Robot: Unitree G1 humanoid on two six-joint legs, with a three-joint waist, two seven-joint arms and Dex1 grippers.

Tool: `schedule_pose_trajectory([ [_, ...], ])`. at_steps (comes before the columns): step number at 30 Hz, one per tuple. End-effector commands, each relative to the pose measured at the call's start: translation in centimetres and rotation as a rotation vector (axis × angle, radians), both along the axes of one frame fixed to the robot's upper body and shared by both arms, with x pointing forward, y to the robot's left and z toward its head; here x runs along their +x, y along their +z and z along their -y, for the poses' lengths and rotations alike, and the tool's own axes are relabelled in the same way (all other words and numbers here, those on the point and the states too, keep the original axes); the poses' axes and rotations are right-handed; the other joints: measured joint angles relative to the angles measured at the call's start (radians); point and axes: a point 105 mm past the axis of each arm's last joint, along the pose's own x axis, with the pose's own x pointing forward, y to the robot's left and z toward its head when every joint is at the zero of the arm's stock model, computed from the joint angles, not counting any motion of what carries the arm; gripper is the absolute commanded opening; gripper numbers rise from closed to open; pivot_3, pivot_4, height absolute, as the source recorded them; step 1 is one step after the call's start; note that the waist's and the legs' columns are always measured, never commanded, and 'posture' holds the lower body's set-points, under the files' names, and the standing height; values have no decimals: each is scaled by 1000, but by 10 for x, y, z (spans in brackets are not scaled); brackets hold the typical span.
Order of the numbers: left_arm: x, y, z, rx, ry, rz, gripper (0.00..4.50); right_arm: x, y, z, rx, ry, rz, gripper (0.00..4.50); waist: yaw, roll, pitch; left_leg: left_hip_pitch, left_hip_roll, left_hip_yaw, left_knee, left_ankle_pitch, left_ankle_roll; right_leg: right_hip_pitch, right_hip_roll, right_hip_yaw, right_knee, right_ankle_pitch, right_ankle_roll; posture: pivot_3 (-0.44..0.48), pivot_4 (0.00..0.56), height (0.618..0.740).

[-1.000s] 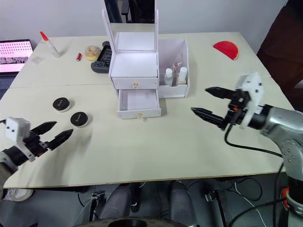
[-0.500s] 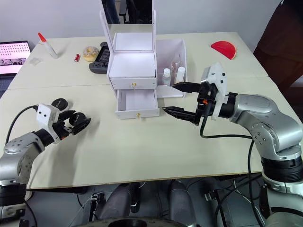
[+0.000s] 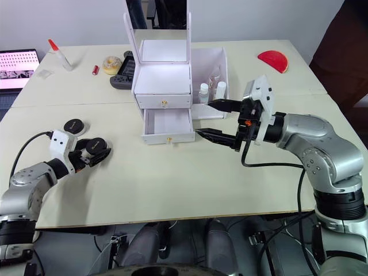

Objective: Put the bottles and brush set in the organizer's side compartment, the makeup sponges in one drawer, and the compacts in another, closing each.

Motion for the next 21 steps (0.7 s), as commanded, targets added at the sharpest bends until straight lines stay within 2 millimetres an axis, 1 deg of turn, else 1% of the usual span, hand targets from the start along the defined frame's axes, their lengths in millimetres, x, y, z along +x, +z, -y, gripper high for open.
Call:
schedule_pose_trajectory([
  [1, 2, 6, -1, 14, -11, 16, 4364, -4, 13, 2, 11, -3, 62, 4500, -1, 0, 0, 0, 0, 0, 0, 0, 0, 0, 0, 0, 0, 0, 0, 0, 150, 737],
  [8, -6, 11, 7, -51, -76, 7, 4364, -3, 12, 2, 11, -12, 62, 4500, -1, 0, 0, 0, 0, 0, 0, 0, 0, 0, 0, 0, 0, 0, 0, 0, 150, 737],
  [11, -8, 8, 6, -53, -85, -23, 4364, -2, 13, 1, 13, -15, 69, 4500, -1, 0, 0, 0, 0, -2, 0, 0, 0, 0, 0, 0, 0, 0, 0, 0, 150, 737],
  [17, -5, 6, 1, -40, -56, -30, 4364, -4, 14, 1, 13, -25, 74, 4500, -1, 0, 0, 0, 0, -2, 0, 0, 0, 0, 0, 0, 0, 0, 0, 0, 150, 737],
  [21, -2, 7, 2, -46, -63, -28, 4364, -5, 13, 2, 15, -37, 71, 4500, 0, 0, 0, 0, 0, -2, 0, 0, 0, 0, 0, 0, 0, 0, 0, 0, 150, 737],
])
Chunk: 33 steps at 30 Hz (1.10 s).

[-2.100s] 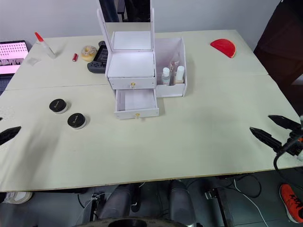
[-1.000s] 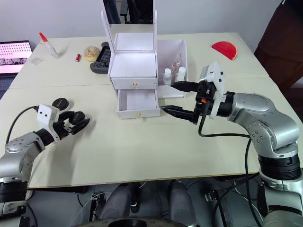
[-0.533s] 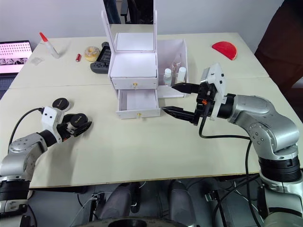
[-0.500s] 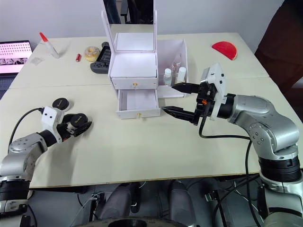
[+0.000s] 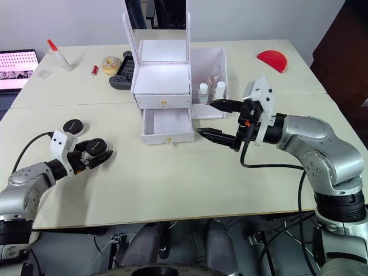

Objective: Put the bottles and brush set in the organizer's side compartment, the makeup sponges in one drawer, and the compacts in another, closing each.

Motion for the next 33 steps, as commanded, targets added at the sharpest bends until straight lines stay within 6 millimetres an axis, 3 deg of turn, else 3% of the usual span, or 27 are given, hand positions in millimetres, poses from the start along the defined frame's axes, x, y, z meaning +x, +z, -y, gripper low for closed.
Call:
schedule_pose_trajectory([
  [1, 4, 5, -3, 7, 6, 11, 4364, -5, 12, 1, 13, -4, 55, 4500, 0, 0, 0, 0, 0, 0, 0, 0, 0, 0, 0, 0, 0, 0, 0, 0, 150, 737],
  [3, 5, 6, -3, 6, 6, 15, 3833, -6, 12, 1, 14, -7, 55, 4500, 0, 0, 0, 0, 0, 0, 0, 0, 0, 0, 0, 0, 0, 0, 0, 0, 150, 737],
  [6, 6, 7, -3, 8, 4, 20, 2679, -6, 13, 0, 15, -9, 55, 4500, 0, 0, 0, 0, 0, 0, 0, 0, 0, 0, 0, 0, 0, 0, 0, 0, 150, 737],
  [12, 4, 14, -3, 4, -22, 34, 2691, -6, 12, 1, 11, -13, 49, 4500, 0, 0, 0, 0, 0, 0, 0, 0, 0, 0, 0, 0, 0, 0, 0, 0, 150, 737],
  [16, 3, 40, 8, 4, -98, 92, 2691, -5, 12, 4, 7, -28, 48, 4500, 0, 0, 0, 0, 0, 0, 0, 0, 0, 0, 0, 0, 0, 0, 0, 0, 150, 737],
  [19, 8, 65, 31, -2, -192, 141, 2691, -4, 11, 5, 4, -38, 47, 4500, 4, 0, 0, 0, 0, 0, 0, 0, 0, 0, 0, 0, 0, 0, 0, 0, 150, 737],
  [25, 20, 105, 101, -35, -430, 208, 2691, -4, 12, 7, 3, -51, 56, 4500, 0, 0, 0, 0, -2, 0, 1, 0, 0, 1, 0, 0, -1, 0, 0, 0, 150, 737],
  [28, 32, 113, 125, -41, -497, 202, 2691, -5, 16, 8, 6, -57, 66, 4500, -1, -1, 0, 0, -3, 3, 1, 0, 0, 1, 1, 0, 0, 1, 1, 0, 150, 737],
  [33, 46, 109, 143, -16, -567, 164, 2691, -9, 18, 10, 5, -73, 77, 4500, -8, -1, 0, 0, -2, 3, 0, 0, 0, 1, 5, 0, 0, 1, 1, 0, 150, 737],
])
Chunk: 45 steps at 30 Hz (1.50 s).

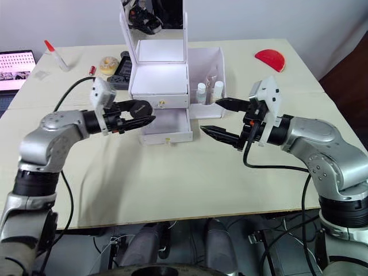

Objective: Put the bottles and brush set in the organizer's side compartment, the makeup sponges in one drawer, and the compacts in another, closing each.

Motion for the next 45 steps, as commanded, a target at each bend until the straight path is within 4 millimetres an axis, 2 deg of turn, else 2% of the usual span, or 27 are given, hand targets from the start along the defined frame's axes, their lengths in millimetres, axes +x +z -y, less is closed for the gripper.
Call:
schedule_pose_trajectory([
  [1, 6, 0, 4, 31, -29, 3, 2691, -8, 13, 0, 0, 2, 57, 4500, 0, 0, 0, 0, 0, 0, 0, 0, 0, 0, 0, 0, 0, 0, 0, 0, 150, 737],
  [5, 10, -12, 5, 62, -43, -24, 2691, -10, 12, 2, 5, -24, 63, 4500, 3, 0, 0, 0, 0, 0, 0, 0, 0, 0, 0, 1, 0, 0, 0, 0, 150, 737],
  [19, 14, -33, 7, 110, -45, -45, 2691, -16, 9, 8, 11, -60, 56, 4500, 7, 0, 0, 0, 0, 0, 1, 0, 0, 0, 0, 1, 0, 0, 0, 0, 150, 737],
  [21, 15, -35, 6, 117, -35, -41, 3773, -16, 10, 8, 11, -61, 56, 4500, 7, 0, 0, 0, 1, 0, 1, 0, 0, 0, 0, 1, 0, 0, 0, 0, 150, 737],
  [23, 16, -35, 6, 117, -29, -40, 4470, -16, 10, 8, 11, -62, 55, 4500, 8, 0, 0, 0, 1, -1, 1, 0, 0, 0, 0, 1, 0, 0, 0, 0, 150, 737],
  [33, 14, -26, 0, 97, -19, -36, 4470, -15, 9, 9, 9, -66, 51, 4500, 8, 0, 0, 0, 1, -1, 1, 0, 0, 0, 0, 1, 0, 0, 0, 0, 150, 737],
  [41, 4, -11, -26, 62, 14, -39, 4470, -13, 6, 19, 8, -108, 42, 4500, 7, 0, 0, 0, 1, -1, 1, 0, 0, 0, 1, 1, 0, 0, 0, 0, 150, 737],
  [45, -16, 17, -64, -13, 59, -11, 4470, -13, 2, 48, 2, -219, 28, 4500, 7, -1, 1, 0, 1, -1, 1, 0, 0, 0, 0, 1, 0, 0, 0, 0, 150, 737],
])
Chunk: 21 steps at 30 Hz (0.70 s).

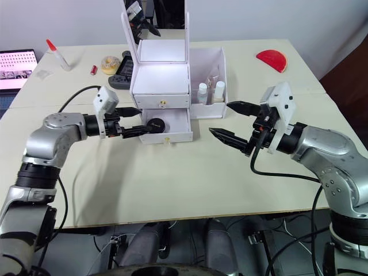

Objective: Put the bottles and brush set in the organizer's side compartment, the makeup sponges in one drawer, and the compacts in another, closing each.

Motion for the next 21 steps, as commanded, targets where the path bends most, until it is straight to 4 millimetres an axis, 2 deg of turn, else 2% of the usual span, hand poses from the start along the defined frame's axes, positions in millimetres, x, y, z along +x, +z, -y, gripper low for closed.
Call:
schedule_pose_trajectory([
  [1, -15, 35, -34, -43, 53, 79, 4470, -2, 7, 32, -8, -116, 33, 4500, 0, 0, 0, 0, 0, 0, 0, 0, 0, 0, 0, 0, 0, 0, 0, 0, 150, 737],
  [3, -22, 38, -59, -32, 128, 82, 4470, -4, 3, 52, -22, -187, 19, 4500, 0, 0, 0, 0, 0, 0, 0, 0, 0, 0, 0, 0, 0, 0, 0, 0, 150, 737],
  [5, -31, 37, -93, 8, 241, 80, 4470, -9, 0, 77, -31, -259, 9, 4500, -1, 0, 0, 1, 0, 1, 0, 0, 0, 0, 0, 0, 0, 0, 0, 0, 150, 737],
  [6, -38, 33, -117, 43, 312, 74, 4470, -12, -1, 94, -33, -312, 8, 4500, -1, 0, 0, 1, 0, 1, -1, 0, 0, 0, 0, 0, 0, 0, 0, 0, 150, 737],
  [8, -52, 27, -150, 86, 424, 63, 4470, -19, -6, 122, -57, -391, 2, 4500, -3, 0, 0, 1, 1, 3, -1, 0, 0, -1, 0, 1, 0, 0, 0, 0, 150, 737],
  [11, -72, 20, -190, 105, 583, 57, 4470, -29, -14, 156, -61, -487, -10, 4500, 0, 0, 0, 2, 5, 4, -1, 0, 0, 0, 0, 1, -1, 0, -1, 0, 150, 737],
  [13, -91, 12, -220, 129, 719, 60, 4470, -39, -23, 188, -65, -587, -26, 4500, 2, 0, 0, 2, 7, 6, -1, -1, 0, 0, 0, 1, -2, 0, -1, 0, 150, 737],
  [15, -108, 2, -240, 148, 814, 55, 4470, -49, -32, 213, -73, -663, -46, 4500, 2, 0, 0, 2, 8, 7, -2, -1, -1, -1, 0, 1, -4, -1, 0, 0, 150, 737],
  [17, -119, -6, -251, 136, 874, 56, 4470, -54, -43, 222, -74, -684, -65, 4500, 2, 0, 0, 2, 8, 9, -2, -2, -1, -1, -2, 1, -5, 0, 0, 0, 150, 737],
  [19, -128, -14, -257, 118, 908, 49, 4470, -55, -53, 224, -60, -683, -82, 4500, 0, 0, 0, 2, 9, 10, -3, -2, -1, -2, -3, 1, -4, 0, -1, 0, 150, 737],
  [21, -130, -18, -253, 105, 904, 45, 4470, -53, -57, 222, -57, -672, -83, 4500, -1, 0, -1, 3, 11, 11, -3, -3, -3, -3, -3, 1, -4, -1, 0, 0, 150, 737],
])
